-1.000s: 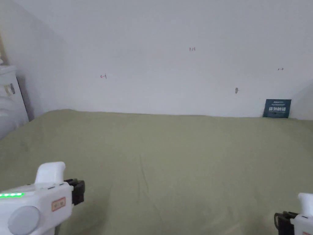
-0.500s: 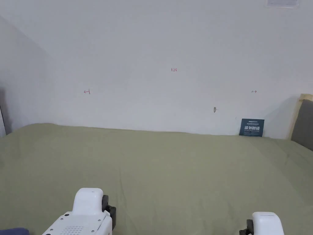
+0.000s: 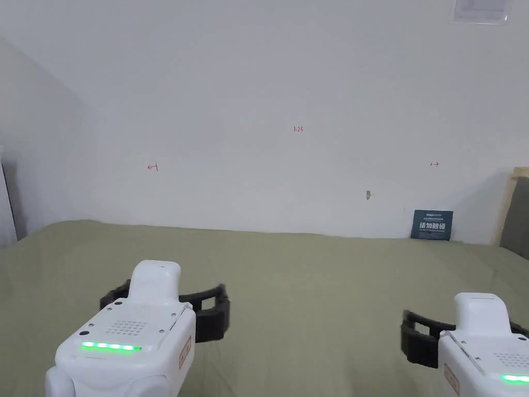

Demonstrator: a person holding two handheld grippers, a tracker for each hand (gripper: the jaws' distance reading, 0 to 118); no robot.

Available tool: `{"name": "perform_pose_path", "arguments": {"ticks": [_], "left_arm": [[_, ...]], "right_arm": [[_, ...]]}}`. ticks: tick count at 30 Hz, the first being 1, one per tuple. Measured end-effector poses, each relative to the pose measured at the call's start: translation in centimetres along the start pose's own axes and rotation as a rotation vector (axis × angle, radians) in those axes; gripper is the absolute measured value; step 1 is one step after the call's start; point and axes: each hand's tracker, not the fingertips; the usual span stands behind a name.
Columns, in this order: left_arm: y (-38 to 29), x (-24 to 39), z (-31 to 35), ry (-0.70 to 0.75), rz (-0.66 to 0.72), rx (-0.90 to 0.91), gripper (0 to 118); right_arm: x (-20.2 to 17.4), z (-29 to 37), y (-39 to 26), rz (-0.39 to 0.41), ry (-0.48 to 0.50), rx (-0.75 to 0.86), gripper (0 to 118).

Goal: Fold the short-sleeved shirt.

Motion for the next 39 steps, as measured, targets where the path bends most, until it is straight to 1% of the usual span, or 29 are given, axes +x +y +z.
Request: {"name": "perform_pose_path", "arguments": {"ticks": [1,2,3,6,10,15,20,30,35,39], "left_arm": [[-0.1,-0.1,-0.1,-0.001,0.006,0.002,118],[-0.4,-0.2,0.0,-0.001,0.02,0.03,118],[-0.5,-0.2,-0.1,-0.008,0.023,0.031,118],[-0.5,0.2,-0.7,0.016,0.01,0.005,118],[-1.2,0.0,-1.4,0.029,0.025,-0.006,118],[-1.8,-0.2,-1.8,0.036,0.045,-0.009,118],[-2.3,-0.2,-2.1,0.032,0.027,-0.003,118],[-2.5,0.2,-2.2,0.025,0.015,-0.006,118],[-2.4,0.2,-1.9,0.029,0.036,-0.009,118],[-2.8,0.1,-2.2,0.035,0.034,-0.011,118]], "right_arm": [[0.0,-0.1,-0.3,-0.001,0.002,0.001,117],[0.0,0.4,-0.1,0.0,-0.014,0.094,118],[0.3,-0.6,-0.9,0.001,-0.009,0.031,118],[0.5,-0.7,-1.3,0.007,-0.021,0.015,118],[0.4,-0.5,-1.5,-0.022,-0.03,0.026,118],[0.0,-1.2,-1.8,0.009,-0.063,0.04,118],[-0.2,-1.4,-2.3,0.056,-0.015,0.034,118],[-0.6,-1.4,-3.2,0.048,-0.006,0.054,118],[-0.8,-1.4,-3.1,0.026,-0.012,0.07,118],[-0.7,-1.5,-3.6,0.026,0.006,0.09,118]]}}
